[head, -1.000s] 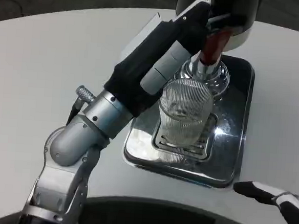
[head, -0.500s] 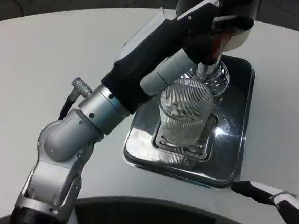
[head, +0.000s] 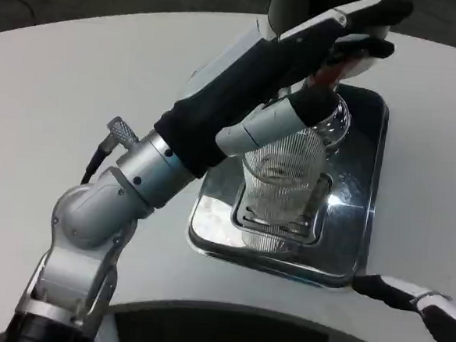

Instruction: Grasp the cup under the faucet to collect the drink, then remove the cup.

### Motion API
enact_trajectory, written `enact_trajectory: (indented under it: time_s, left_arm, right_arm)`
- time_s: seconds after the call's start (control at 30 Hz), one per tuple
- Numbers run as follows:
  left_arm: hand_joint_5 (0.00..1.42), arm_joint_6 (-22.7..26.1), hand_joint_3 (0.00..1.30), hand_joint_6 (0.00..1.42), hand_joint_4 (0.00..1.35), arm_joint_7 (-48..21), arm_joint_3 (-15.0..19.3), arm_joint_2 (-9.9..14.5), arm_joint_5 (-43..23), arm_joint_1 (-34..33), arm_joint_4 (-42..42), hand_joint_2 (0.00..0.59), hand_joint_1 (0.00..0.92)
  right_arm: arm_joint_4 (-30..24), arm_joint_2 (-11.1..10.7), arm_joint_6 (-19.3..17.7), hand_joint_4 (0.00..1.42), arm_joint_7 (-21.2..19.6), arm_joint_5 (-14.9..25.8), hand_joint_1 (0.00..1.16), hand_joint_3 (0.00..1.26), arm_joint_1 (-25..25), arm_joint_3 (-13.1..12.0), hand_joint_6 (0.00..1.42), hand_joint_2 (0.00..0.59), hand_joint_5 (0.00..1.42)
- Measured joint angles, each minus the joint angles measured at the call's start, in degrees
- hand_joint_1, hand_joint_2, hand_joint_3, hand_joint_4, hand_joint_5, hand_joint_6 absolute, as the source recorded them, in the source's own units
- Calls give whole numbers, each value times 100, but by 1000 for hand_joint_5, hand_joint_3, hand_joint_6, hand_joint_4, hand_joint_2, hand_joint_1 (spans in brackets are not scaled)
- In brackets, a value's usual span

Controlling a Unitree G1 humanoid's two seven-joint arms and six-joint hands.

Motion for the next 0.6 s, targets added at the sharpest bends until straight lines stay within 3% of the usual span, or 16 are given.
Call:
enact_trajectory:
  time_s: [0.2, 0.6]
  left_arm:
    - [220, -104, 192, 158, 117, -1, -32, 94, 7, 0, 28, 72, 0]
    - [220, -375, 197, 156, 117, 5, -47, 272, 290, 1, 29, 71, 0]
  right_arm:
    - [0, 2, 24, 267, 0, -23, 657, 321, -38, 55, 112, 515, 246]
    - [106, 55, 676, 244, 0, -33, 896, 290, -640, 377, 188, 373, 235]
